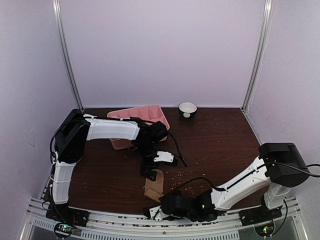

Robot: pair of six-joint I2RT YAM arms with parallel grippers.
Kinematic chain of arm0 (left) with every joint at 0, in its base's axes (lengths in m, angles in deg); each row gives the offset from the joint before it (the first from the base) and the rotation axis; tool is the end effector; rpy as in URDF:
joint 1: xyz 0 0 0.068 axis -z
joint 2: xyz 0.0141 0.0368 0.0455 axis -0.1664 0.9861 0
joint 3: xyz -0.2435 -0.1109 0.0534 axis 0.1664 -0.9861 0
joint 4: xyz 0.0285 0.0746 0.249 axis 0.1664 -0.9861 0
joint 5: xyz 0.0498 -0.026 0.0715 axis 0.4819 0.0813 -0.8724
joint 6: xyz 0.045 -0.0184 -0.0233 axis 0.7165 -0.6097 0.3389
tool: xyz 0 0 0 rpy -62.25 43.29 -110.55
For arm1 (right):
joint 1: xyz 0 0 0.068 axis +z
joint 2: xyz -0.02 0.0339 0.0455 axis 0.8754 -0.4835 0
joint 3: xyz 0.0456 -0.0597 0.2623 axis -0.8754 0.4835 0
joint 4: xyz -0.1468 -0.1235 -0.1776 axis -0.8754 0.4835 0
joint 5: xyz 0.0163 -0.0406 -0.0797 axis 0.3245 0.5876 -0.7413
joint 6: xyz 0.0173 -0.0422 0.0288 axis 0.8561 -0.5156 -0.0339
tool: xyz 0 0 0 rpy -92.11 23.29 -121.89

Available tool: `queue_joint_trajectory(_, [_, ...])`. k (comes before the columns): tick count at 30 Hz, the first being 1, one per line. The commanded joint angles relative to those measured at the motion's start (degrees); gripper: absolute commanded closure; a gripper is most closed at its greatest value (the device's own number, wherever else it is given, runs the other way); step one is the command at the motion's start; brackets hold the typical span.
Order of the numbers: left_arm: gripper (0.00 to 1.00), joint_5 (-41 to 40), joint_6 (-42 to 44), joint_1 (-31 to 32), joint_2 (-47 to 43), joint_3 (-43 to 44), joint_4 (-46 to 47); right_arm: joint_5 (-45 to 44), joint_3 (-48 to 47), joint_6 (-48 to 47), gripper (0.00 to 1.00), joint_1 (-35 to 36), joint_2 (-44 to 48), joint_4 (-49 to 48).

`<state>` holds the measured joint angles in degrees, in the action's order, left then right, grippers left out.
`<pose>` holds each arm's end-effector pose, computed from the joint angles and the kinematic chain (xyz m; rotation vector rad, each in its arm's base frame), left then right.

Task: Roll the socks
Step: Roll the sock at the center of the board.

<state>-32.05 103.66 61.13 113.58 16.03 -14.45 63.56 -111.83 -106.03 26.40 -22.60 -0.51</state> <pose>0.2591 -0.3403 0.1486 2.1520 2.1177 -0.3912 0.0290 0.3384 0.1064 -1.9387 1.2779 -0.0395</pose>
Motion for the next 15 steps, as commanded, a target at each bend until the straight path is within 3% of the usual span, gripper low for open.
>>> queue_joint_trajectory(1, [0.02,-12.54,1.46,2.34,0.5,-7.55,9.53,2.64,0.54,2.92,1.0,0.63,-2.36,10.8])
queue_joint_trajectory(5, [0.02,-15.45,2.1,3.82,-0.46,-9.6,12.82,4.04,-1.61,3.02,1.0,0.58,-4.05,11.93])
queue_joint_trajectory(15, [0.02,-8.76,3.18,6.73,1.62,-6.28,11.82,11.75,-4.92,0.2,1.0,-4.35,-3.67,13.41])
